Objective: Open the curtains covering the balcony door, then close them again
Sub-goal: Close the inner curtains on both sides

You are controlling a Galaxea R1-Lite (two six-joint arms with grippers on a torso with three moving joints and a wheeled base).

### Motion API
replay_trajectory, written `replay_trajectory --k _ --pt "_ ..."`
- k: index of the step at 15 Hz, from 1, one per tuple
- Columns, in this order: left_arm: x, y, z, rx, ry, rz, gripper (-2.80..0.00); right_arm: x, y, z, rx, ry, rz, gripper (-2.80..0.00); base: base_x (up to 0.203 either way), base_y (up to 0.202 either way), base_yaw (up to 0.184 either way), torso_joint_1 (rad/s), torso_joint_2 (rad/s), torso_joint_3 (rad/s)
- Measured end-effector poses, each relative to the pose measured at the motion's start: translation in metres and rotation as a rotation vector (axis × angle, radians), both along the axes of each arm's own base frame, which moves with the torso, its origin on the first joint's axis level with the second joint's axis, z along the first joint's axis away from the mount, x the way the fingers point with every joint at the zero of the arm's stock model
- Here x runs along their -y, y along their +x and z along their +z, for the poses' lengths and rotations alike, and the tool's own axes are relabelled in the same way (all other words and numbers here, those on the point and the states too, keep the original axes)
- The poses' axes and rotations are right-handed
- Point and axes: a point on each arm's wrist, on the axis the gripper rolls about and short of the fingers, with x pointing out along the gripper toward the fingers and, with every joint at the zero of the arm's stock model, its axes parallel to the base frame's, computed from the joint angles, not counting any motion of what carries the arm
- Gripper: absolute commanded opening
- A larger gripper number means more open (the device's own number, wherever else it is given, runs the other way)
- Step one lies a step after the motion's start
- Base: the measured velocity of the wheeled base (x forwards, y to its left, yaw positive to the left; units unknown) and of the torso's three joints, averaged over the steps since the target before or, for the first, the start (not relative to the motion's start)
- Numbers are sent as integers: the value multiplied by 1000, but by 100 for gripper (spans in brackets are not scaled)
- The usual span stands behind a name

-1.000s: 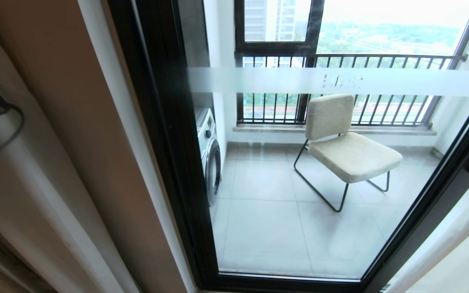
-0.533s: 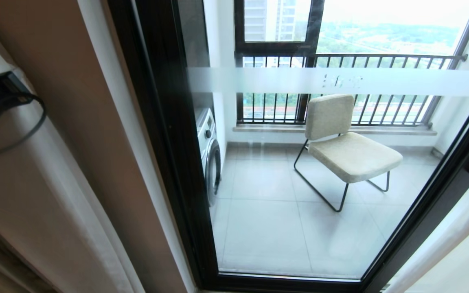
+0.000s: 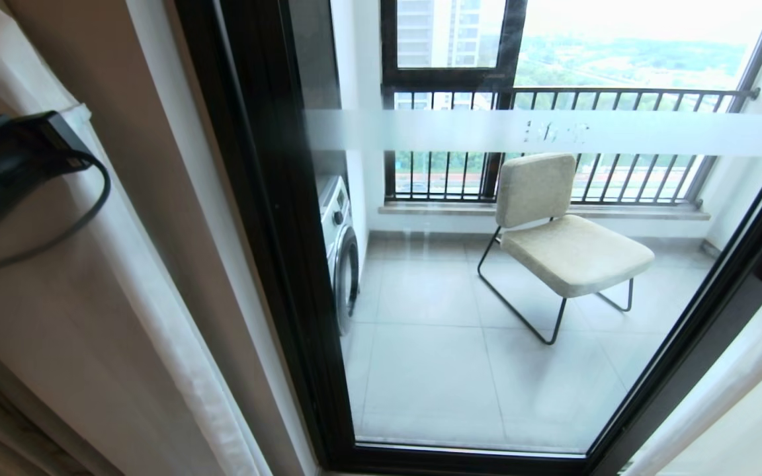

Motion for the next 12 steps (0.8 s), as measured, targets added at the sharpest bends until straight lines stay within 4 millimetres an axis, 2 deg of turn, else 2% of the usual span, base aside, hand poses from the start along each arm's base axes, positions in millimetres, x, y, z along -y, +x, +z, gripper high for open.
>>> replay_trajectory --k 4,12 --pt "7 -8 4 -7 31 -108 -280 0 0 0 0 0 0 -280 0 0 0 0 0 0" --pt "14 -17 5 -10 95 -205 -280 0 0 0 0 0 0 -280 0 0 0 0 0 0"
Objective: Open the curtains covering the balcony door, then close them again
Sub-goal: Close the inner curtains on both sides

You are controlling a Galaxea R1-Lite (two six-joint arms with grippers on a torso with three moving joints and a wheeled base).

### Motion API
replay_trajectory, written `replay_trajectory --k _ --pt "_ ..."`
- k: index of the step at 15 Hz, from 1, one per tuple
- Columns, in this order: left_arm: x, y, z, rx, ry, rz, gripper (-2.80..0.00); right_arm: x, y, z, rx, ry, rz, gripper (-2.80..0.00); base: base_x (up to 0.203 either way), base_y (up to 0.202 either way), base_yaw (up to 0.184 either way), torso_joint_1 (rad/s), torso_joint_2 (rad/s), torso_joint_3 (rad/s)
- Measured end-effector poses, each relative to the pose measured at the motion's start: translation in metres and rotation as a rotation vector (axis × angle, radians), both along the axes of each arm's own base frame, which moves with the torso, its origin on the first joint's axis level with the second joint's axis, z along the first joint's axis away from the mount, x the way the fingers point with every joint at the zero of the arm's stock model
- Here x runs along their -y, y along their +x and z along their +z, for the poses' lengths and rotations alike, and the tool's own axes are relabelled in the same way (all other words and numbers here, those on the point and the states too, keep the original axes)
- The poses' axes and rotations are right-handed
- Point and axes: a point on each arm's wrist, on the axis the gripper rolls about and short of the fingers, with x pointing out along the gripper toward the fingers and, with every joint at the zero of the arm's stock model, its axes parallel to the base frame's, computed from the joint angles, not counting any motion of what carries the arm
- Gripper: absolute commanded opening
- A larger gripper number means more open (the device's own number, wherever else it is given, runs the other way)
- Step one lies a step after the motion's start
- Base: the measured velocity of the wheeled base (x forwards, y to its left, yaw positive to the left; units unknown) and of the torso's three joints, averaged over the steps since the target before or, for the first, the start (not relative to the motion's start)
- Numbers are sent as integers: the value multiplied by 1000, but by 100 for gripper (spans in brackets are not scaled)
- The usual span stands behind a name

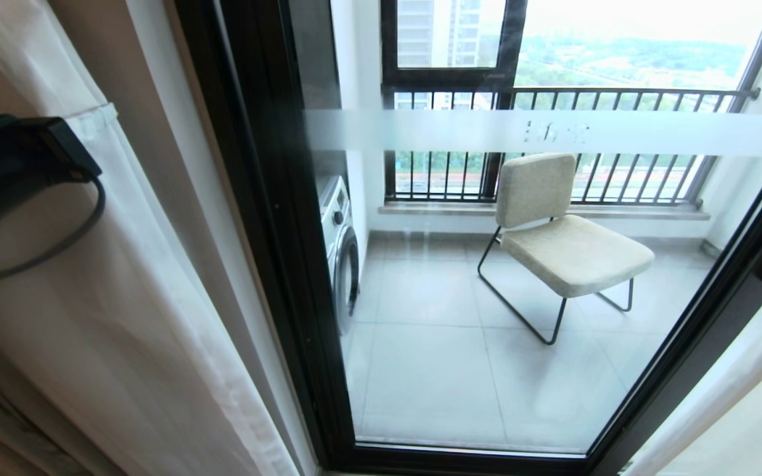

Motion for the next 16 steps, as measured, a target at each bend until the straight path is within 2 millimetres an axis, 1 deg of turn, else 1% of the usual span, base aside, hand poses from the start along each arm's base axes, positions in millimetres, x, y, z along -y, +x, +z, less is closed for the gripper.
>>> replay_trajectory --k 6,16 --pt "11 -4 1 3 4 -47 -280 0 0 0 0 0 0 -280 0 0 0 0 0 0" --pt "15 -5 0 1 1 -61 -280 0 0 0 0 0 0 -280 0 0 0 0 0 0"
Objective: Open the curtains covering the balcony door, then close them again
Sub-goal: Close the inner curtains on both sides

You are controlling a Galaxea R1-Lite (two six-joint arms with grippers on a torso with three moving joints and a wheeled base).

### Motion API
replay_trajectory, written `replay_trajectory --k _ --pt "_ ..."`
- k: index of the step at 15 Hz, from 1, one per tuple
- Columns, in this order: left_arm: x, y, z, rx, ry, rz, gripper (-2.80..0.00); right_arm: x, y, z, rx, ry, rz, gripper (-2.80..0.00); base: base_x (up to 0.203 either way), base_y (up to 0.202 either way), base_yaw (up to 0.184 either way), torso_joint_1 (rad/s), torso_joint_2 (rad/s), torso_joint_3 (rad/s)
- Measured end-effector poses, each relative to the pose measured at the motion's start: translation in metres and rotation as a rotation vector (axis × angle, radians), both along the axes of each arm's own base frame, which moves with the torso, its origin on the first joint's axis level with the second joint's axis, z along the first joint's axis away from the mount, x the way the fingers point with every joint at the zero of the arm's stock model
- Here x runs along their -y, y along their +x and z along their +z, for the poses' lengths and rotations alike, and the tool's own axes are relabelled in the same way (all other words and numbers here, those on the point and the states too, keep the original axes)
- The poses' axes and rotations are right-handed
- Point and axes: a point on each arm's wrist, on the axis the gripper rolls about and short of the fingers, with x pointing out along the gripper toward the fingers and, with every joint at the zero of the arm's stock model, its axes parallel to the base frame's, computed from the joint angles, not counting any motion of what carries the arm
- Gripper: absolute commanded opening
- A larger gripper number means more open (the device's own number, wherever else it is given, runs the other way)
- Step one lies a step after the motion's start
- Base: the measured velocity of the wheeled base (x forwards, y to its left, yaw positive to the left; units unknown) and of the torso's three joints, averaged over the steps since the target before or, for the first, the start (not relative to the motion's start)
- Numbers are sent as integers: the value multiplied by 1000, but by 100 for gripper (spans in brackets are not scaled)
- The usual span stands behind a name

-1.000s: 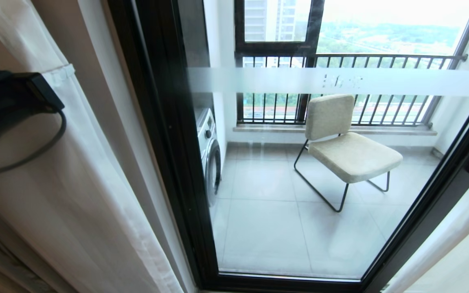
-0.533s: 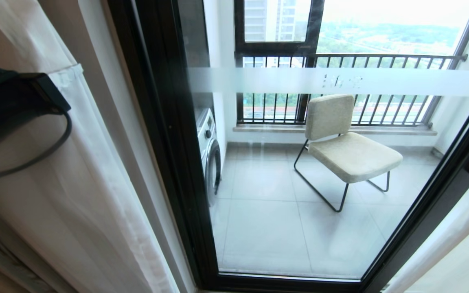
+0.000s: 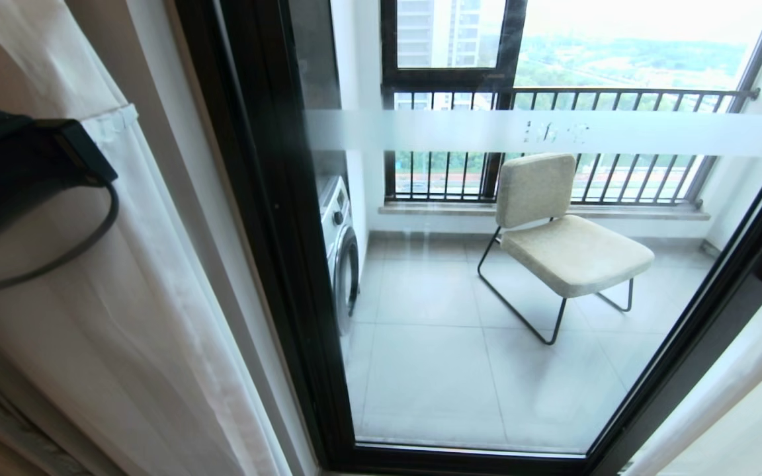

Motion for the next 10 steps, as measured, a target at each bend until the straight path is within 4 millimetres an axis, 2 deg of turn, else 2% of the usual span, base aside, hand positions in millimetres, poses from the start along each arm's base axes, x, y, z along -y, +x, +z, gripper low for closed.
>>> replay_trajectory --k 5,10 --pt "0 -3 -10 -31 2 -5 -280 0 0 0 0 0 0 -280 1 -15 2 0 0 1" --pt "0 -5 -11 -32 2 -3 -280 0 0 0 -1 0 0 -280 0 -177 4 -2 4 5"
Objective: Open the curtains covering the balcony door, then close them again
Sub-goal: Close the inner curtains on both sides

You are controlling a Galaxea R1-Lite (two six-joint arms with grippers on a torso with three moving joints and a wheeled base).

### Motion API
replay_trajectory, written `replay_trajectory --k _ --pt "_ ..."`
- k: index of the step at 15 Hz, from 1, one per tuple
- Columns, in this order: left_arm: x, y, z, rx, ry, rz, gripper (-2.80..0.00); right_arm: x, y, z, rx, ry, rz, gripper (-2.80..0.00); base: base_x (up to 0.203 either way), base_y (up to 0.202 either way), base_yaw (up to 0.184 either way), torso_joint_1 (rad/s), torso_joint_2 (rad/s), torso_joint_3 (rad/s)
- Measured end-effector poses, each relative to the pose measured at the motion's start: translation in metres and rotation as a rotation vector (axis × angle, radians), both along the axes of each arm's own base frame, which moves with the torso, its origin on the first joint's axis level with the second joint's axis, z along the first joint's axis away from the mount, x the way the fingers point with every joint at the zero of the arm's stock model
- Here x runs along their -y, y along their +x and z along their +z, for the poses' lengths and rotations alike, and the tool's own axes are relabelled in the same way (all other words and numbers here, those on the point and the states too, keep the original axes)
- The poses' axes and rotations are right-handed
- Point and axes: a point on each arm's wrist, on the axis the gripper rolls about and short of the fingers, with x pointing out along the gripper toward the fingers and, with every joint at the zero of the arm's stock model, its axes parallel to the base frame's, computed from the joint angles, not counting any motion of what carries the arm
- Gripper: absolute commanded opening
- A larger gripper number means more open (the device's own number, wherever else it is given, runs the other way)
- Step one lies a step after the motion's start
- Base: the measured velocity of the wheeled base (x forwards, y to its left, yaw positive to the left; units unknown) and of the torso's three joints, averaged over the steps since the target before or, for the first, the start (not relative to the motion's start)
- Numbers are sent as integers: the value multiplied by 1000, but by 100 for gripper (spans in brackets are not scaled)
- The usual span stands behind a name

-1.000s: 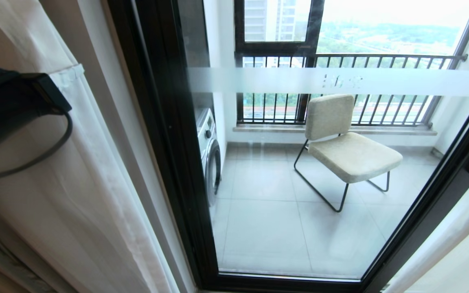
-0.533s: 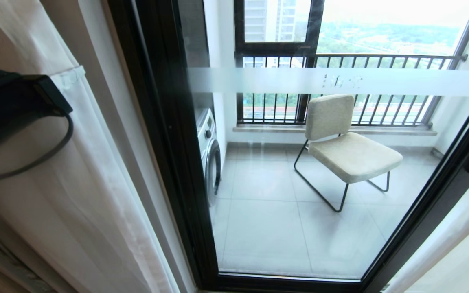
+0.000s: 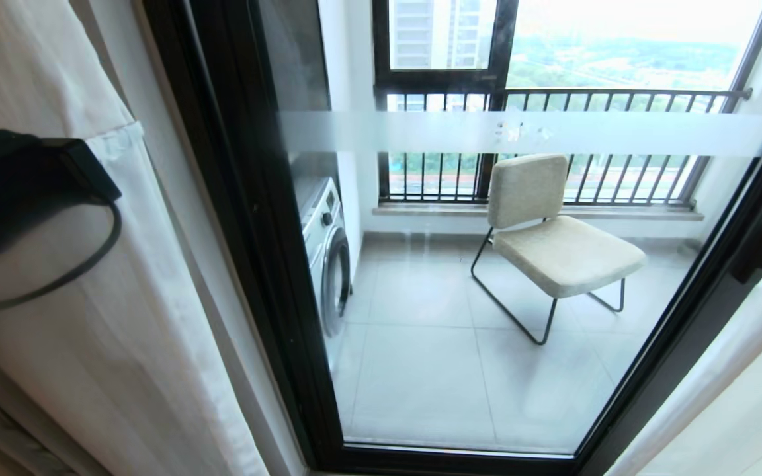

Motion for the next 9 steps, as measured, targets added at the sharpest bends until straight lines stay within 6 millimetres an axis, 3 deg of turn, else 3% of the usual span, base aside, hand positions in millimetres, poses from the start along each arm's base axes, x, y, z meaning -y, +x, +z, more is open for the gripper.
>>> replay_trajectory --k 9 --pt "1 0 0 -1 0 -2 -280 0 0 0 1 0 0 -280 0 -191 0 4 3 2"
